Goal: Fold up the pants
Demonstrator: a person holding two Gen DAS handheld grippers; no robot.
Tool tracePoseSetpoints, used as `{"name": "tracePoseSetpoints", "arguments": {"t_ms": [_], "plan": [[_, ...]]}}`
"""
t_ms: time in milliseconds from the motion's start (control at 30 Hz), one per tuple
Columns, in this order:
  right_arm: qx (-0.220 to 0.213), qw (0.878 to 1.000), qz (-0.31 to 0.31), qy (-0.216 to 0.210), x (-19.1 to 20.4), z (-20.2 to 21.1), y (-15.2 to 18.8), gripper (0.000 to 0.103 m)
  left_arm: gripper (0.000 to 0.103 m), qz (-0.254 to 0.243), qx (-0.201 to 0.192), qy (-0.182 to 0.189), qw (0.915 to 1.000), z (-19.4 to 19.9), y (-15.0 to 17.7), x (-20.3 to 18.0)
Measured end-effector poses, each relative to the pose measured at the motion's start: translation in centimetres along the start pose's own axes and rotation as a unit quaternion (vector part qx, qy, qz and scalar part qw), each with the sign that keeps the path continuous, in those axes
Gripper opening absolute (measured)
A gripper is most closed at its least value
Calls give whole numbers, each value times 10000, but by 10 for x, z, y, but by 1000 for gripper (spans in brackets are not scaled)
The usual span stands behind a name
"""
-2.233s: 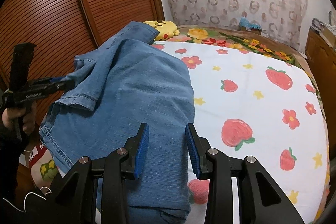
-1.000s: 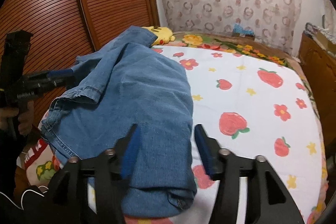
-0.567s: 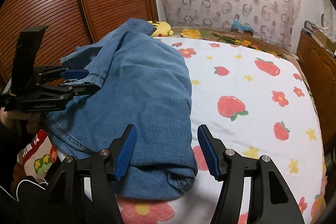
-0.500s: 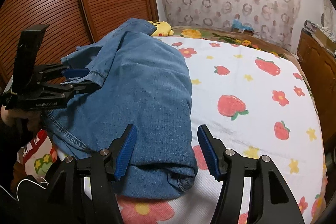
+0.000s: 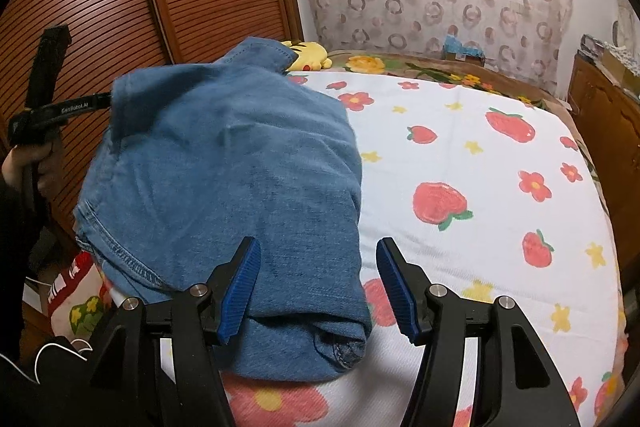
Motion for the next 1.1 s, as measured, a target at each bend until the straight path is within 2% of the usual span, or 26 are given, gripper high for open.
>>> {"name": "tracePoseSetpoints", "arguments": {"t_ms": [100,133,233,333,433,733,933,1100], "plan": [[-12,10000,-1,15,-3,1,-3,62,15,55,81,-156,9998,-2,5,10],[-8,10000,-5,11,-4,1,-4,62,20,96,111,-148,9998,-2,7,11],[-26,10000,41,16,-6,2,-9,62,27,107,88,-79,9999,-1,13,10],[-63,10000,58,6,-8,4,-15,62,57,50,50,-169,9998,2,14,6],[-71,9999,89,9,-10,3,-23,62,68,80,-77,-93,9999,9,15,4],[-10,9998,209,-57,-16,-18,-53,62,69,282,-320,-328,9986,32,13,17],[137,9998,73,-150,-25,-65,-81,62,69,149,-163,-49,9997,8,20,-6],[294,9990,-7,-327,-27,-104,-99,62,69,102,-7,-6,9999,-10,29,-19]]}}
Point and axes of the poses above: each gripper's, at about its wrist camera, not at the fingertips, and z roughly against the way its jaws point, x to its left, y to its underside, the point moved 1 cm from there along -z, roughly the way its jaws point, and after that the axes turned 7 degrees about -z, right-handed, at the moved point
